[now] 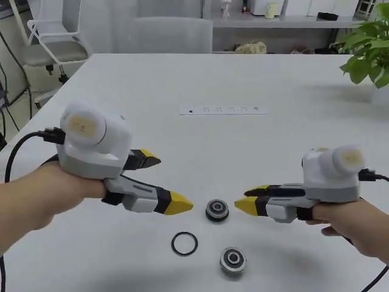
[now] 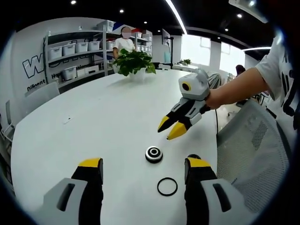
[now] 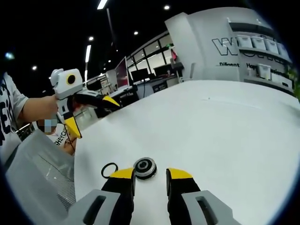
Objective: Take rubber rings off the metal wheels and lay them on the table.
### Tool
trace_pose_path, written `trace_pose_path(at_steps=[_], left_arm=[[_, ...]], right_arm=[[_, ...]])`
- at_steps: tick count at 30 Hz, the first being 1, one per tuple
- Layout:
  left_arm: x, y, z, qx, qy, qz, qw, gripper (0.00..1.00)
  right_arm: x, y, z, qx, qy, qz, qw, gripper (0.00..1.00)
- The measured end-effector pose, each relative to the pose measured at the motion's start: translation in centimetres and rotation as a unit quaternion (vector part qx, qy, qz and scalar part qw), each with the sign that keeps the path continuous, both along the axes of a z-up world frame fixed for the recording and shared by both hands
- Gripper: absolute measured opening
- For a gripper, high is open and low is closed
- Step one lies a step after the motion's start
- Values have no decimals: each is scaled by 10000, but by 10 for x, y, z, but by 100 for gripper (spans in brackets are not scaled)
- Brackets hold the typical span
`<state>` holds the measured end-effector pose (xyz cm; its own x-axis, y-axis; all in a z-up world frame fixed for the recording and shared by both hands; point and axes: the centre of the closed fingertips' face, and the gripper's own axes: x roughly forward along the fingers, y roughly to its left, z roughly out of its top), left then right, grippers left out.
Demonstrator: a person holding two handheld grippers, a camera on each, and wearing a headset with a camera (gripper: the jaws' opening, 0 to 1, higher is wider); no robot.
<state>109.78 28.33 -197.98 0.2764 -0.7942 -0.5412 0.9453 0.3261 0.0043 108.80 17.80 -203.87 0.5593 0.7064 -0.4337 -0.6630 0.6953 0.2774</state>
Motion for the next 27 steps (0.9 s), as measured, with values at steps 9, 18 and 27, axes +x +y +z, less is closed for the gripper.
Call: trace_pose_path(at_steps=[9,18,27], left_arm=[[-1,-3,-14,104,102,-33,9999,65],[-3,-12,-22,128,166,-134,9997,63],[-3,-21,-32,145,218,-235,9994,59]], right_arm=[[-4,4,-9,-64,39,86,9999,23],[-8,8,-17,-157,68,206,9996,22],[-8,10,-21,-211,69,275,9994,22]])
